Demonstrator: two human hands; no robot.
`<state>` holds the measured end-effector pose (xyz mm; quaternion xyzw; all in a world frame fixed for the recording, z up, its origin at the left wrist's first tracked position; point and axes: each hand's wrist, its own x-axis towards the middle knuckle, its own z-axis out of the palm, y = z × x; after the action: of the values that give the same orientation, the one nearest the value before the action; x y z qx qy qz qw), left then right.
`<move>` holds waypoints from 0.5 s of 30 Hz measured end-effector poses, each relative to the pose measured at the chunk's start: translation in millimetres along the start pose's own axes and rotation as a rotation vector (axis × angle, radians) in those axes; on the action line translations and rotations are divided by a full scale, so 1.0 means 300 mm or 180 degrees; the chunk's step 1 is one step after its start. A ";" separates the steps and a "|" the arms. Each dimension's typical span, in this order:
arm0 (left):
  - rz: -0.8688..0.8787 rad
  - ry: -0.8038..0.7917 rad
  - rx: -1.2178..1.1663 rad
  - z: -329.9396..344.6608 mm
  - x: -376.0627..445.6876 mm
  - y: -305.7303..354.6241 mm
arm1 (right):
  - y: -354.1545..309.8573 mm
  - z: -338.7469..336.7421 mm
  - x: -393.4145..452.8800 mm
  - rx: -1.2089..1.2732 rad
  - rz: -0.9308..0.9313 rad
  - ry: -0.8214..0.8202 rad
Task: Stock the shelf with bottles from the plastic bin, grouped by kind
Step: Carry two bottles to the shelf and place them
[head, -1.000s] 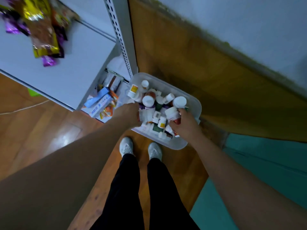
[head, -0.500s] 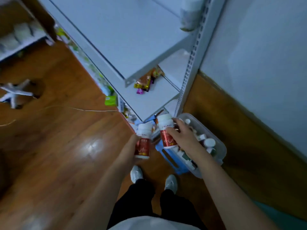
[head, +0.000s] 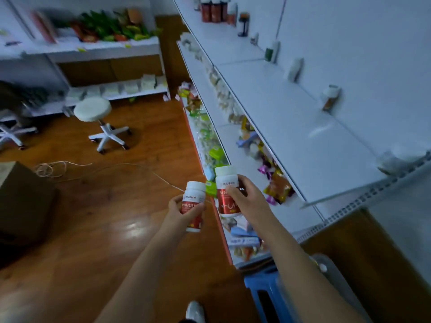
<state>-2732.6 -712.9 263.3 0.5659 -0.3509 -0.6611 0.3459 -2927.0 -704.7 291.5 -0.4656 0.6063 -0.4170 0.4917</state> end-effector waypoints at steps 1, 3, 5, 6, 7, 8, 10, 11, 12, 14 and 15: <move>0.0071 0.0047 -0.0061 -0.027 0.024 0.036 | -0.043 0.015 0.039 -0.0042 -0.0095 0.0024; 0.0225 0.0083 -0.0057 -0.075 0.065 0.105 | -0.118 0.044 0.116 -0.0032 -0.0269 0.0018; 0.0370 0.0045 0.0034 -0.116 0.099 0.166 | -0.172 0.070 0.189 0.0027 -0.0403 -0.0010; 0.0427 0.0028 0.0061 -0.135 0.117 0.193 | -0.192 0.082 0.226 0.0032 -0.0438 -0.0009; 0.0469 0.0022 0.0062 -0.153 0.139 0.216 | -0.207 0.092 0.265 0.0035 -0.0459 0.0008; 0.0507 0.0023 0.0053 -0.168 0.165 0.240 | -0.222 0.101 0.304 0.0061 -0.0467 0.0036; 0.0592 0.0031 0.0060 -0.192 0.232 0.295 | -0.249 0.110 0.393 0.0115 -0.0506 0.0071; 0.0634 0.0047 0.0074 -0.199 0.273 0.325 | -0.263 0.110 0.443 0.0119 -0.0530 0.0083; 0.0676 0.0061 0.0086 -0.202 0.317 0.358 | -0.277 0.109 0.495 0.0119 -0.0552 0.0088; 0.0751 0.0054 0.0106 -0.200 0.421 0.426 | -0.297 0.103 0.614 0.0156 -0.0580 0.0111; 0.0781 0.0037 0.0127 -0.197 0.480 0.460 | -0.308 0.100 0.681 0.0177 -0.0584 0.0142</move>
<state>-2683.0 -911.3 302.0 0.5293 -0.4286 -0.6034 0.4148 -2900.2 -925.3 333.0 -0.4960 0.5601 -0.4872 0.4505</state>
